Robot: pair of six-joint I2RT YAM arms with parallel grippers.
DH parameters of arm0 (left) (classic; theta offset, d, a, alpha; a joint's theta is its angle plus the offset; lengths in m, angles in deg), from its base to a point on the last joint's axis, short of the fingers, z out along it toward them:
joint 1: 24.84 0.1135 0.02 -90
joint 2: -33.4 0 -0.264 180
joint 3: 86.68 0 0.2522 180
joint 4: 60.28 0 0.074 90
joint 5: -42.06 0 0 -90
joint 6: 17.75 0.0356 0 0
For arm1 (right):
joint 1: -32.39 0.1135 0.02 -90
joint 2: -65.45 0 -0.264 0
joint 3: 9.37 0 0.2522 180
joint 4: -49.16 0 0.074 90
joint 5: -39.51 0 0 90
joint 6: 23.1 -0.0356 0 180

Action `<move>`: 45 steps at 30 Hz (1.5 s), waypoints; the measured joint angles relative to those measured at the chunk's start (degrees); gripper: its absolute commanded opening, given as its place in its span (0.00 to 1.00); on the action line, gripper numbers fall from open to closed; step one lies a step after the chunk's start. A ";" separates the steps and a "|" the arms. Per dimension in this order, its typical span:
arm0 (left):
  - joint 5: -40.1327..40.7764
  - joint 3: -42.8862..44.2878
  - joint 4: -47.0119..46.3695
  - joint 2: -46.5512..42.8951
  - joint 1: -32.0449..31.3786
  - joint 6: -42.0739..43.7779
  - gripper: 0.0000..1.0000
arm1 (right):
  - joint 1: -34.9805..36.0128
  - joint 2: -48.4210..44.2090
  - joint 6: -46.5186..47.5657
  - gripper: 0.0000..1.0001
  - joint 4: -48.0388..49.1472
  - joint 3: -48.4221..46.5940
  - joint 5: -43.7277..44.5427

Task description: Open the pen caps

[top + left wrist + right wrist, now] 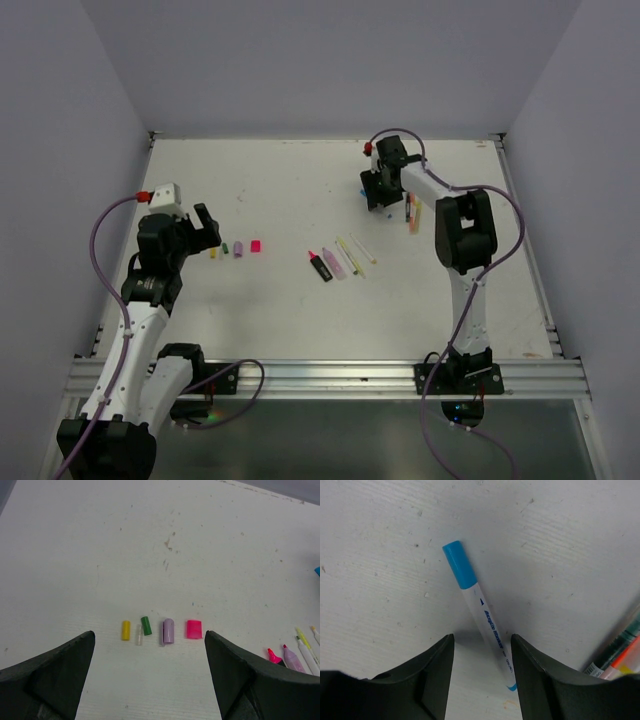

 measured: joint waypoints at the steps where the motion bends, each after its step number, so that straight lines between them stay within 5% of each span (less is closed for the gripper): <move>1: -0.02 0.00 -0.15 0.00 0.00 0.00 0.94 | 0.09 0.31 0.46 0.51 -0.20 -0.17 0.48; 6: -0.44 0.00 -0.72 0.00 0.00 0.00 0.94 | 1.40 0.42 1.29 0.42 -1.01 -0.63 1.09; 11: -1.57 0.00 -0.94 0.00 0.00 0.02 0.94 | 2.56 0.68 2.14 0.16 -1.05 -0.42 3.10; 17: -6.69 -0.31 -2.64 0.00 0.00 -0.04 0.94 | 5.51 -1.51 1.79 0.00 2.38 3.54 3.82; 34: -25.55 -0.31 -12.76 4.00 -2.47 -13.86 0.90 | 20.31 -31.87 -7.93 0.00 19.96 29.18 -2.69; 40: -23.21 2.14 -16.39 6.12 -9.68 -17.99 0.80 | 27.56 -39.98 -10.91 0.00 29.79 34.10 -5.73; 45: -20.41 3.26 -19.45 8.11 -14.67 -20.90 0.62 | 31.41 -41.13 -12.09 0.00 33.68 35.82 -6.67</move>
